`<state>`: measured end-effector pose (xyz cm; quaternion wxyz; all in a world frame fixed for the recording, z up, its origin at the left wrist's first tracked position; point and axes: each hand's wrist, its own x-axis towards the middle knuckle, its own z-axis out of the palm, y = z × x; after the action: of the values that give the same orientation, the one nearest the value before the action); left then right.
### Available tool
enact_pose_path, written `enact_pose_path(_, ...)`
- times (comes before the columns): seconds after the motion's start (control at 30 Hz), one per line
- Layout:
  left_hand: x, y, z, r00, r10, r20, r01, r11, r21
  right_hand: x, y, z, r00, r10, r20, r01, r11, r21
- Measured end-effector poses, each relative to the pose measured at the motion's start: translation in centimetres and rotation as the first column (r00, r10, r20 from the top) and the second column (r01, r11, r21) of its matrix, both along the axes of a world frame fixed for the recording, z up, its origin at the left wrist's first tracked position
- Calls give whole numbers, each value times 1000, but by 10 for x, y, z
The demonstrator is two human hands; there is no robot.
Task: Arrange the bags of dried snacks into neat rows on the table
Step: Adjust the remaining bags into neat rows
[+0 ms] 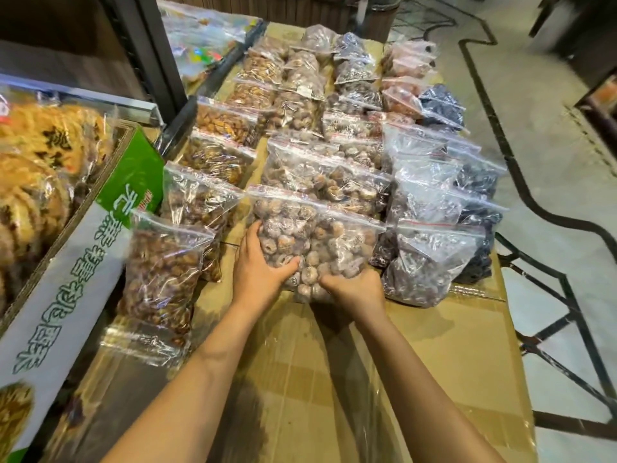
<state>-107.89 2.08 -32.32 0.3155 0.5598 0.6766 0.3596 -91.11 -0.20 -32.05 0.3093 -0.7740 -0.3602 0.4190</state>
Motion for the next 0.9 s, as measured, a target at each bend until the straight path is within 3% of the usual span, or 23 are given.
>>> enact_pose_path(0.1, 0, 0, 5, 995, 38, 97, -41, 999, 33, 1, -7, 10, 999, -39, 10, 37, 993, 109)
enact_pose_path(0.2, 4, 3, 12, 990, 107, 91, -114, 991, 75, 5, -4, 24, 993, -120, 19, 108, 946, 305)
enact_pose_path(0.3, 9, 13, 10, 995, 84, 54, -85, 996, 9, -2, 5, 21, 993, -80, 82, 41, 916, 398)
enact_pose_path(0.43, 9, 17, -1, 1000, 21, -20, -22, 999, -34, -4, 4, -1, 994, -6, 108, -24, 959, 281)
enact_pose_path(0.53, 8, 19, -5, 998, 26, -61, -28, 999, -38, 1, 4, -3, 972, 75, 224, -112, 981, 158)
enact_pose_path(0.7, 9, 17, 2, 997, 23, -72, -27, 997, -67, -5, 1, 10, 956, 63, 286, -85, 994, 67)
enact_pose_path(0.8, 4, 14, 15, 985, -39, -171, 19, 993, -116, -10, 2, 23, 921, 70, 384, -92, 995, 39)
enact_pose_path(0.9, 1, 15, 42, 986, 54, -158, -44, 997, 63, -12, 6, 37, 926, 50, 374, -104, 987, 126)
